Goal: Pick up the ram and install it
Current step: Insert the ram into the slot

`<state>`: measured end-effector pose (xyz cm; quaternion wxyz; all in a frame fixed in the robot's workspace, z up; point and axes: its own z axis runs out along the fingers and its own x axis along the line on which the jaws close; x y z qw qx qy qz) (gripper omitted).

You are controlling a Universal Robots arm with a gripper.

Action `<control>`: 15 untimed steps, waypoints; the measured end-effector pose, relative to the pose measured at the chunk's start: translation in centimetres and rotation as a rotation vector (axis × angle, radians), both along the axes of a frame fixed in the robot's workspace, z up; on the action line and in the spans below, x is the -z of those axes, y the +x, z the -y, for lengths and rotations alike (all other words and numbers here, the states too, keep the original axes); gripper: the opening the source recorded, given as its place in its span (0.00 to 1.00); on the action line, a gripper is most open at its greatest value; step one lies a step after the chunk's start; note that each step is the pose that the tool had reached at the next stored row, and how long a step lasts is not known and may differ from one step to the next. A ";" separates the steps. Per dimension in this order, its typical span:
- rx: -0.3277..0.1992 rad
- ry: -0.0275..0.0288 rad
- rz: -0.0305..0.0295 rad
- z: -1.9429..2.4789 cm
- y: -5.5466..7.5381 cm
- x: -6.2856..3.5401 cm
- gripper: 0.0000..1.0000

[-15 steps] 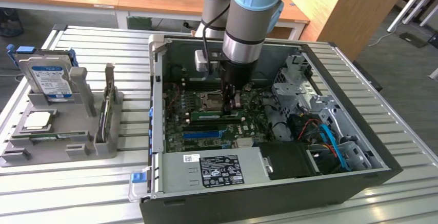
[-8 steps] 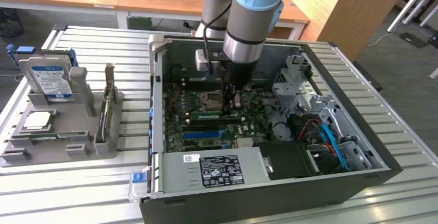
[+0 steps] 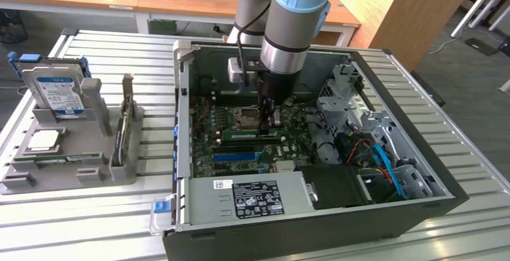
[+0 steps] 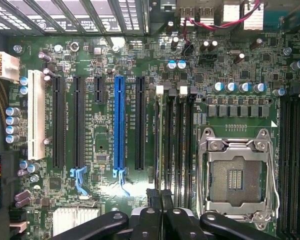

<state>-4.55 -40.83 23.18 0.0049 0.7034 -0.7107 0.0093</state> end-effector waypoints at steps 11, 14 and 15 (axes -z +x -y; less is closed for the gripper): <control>0.000 0.0001 0.0001 0.00 0.1 0.05 0.12; 0.000 -0.0002 -0.0001 0.00 0.1 0.06 0.12; 0.000 -0.0001 -0.0001 0.00 0.1 0.07 0.12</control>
